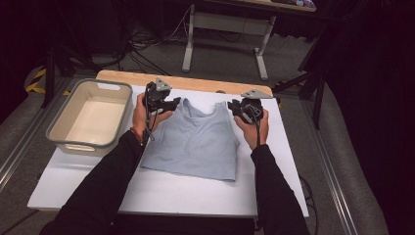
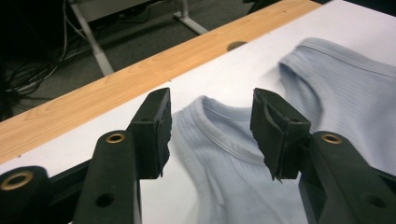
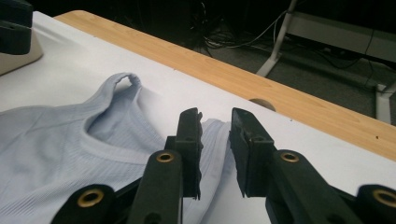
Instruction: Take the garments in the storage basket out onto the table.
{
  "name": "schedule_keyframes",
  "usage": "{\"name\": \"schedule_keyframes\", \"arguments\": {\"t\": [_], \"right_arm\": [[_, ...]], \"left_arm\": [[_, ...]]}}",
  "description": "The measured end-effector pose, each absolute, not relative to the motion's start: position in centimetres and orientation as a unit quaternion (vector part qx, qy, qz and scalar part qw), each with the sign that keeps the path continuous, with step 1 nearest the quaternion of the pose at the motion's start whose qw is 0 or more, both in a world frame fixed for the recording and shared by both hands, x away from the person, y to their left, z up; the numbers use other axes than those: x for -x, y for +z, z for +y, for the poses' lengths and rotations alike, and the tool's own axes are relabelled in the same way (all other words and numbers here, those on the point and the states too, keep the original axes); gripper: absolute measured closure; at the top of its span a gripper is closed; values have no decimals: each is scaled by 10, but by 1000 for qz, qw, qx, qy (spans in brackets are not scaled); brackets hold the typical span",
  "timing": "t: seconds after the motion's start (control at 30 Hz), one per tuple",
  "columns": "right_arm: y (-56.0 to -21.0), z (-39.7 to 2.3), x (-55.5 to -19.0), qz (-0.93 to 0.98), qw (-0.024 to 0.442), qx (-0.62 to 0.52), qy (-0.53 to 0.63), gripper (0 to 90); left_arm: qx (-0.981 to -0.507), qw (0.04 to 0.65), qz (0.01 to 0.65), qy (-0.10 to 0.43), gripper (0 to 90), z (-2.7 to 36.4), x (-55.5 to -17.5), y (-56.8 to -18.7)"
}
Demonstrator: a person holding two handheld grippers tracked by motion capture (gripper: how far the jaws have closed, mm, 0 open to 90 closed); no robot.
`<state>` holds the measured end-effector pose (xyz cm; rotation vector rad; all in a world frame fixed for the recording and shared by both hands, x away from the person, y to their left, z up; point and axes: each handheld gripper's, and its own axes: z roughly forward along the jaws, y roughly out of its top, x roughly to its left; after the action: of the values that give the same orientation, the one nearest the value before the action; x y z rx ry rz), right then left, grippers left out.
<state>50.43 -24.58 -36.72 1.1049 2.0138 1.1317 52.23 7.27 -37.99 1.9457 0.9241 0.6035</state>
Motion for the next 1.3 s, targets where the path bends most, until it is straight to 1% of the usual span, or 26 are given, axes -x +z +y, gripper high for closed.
{"name": "schedule_keyframes", "arguments": {"t": [0.13, 0.3, 0.33, 0.43, 0.53, 0.63, 0.8, 0.93, 1.0, 1.1, 1.13, 1.2, 1.27, 1.3], "right_arm": [[-372, -252, -486, 757, 285, -402, 429, 716], [-387, -260, -459, 762, 276, -390, 436, 710], [-391, -262, -455, 764, 271, -389, 438, 707], [-401, -268, -445, 766, 273, -391, 430, 696], [-411, -273, -436, 770, 259, -397, 427, 669], [-418, -274, -431, 780, 251, -393, 417, 631], [-431, -274, -427, 797, 240, -389, 395, 608], [-436, -280, -425, 793, 230, -399, 398, 580], [-439, -284, -428, 786, 214, -415, 405, 556], [-443, -285, -430, 790, 204, -423, 394, 543], [-445, -284, -431, 792, 201, -424, 390, 543], [-449, -284, -432, 798, 197, -425, 380, 564], [-451, -283, -433, 800, 191, -425, 378, 610], [-452, -283, -433, 801, 188, -427, 375, 612]], "left_arm": [[-797, 443, 335, 237, 489, 76, -503, -381], [-812, 446, 294, 236, 480, 83, -473, -387], [-814, 447, 289, 233, 474, 84, -468, -389], [-818, 447, 273, 238, 447, 87, -452, -397], [-824, 446, 256, 238, 418, 91, -436, -407], [-834, 438, 244, 232, 383, 96, -420, -420], [-851, 414, 223, 234, 318, 102, -396, -433], [-863, 402, 224, 209, 288, 111, -380, -447], [-869, 392, 225, 203, 263, 116, -375, -452], [-875, 382, 231, 185, 270, 122, -371, -459], [-878, 377, 231, 183, 287, 123, -371, -461], [-881, 372, 227, 183, 344, 126, -369, -462], [-883, 372, 220, 184, 411, 129, -368, -461], [-883, 371, 225, 181, 441, 130, -369, -460]]}}
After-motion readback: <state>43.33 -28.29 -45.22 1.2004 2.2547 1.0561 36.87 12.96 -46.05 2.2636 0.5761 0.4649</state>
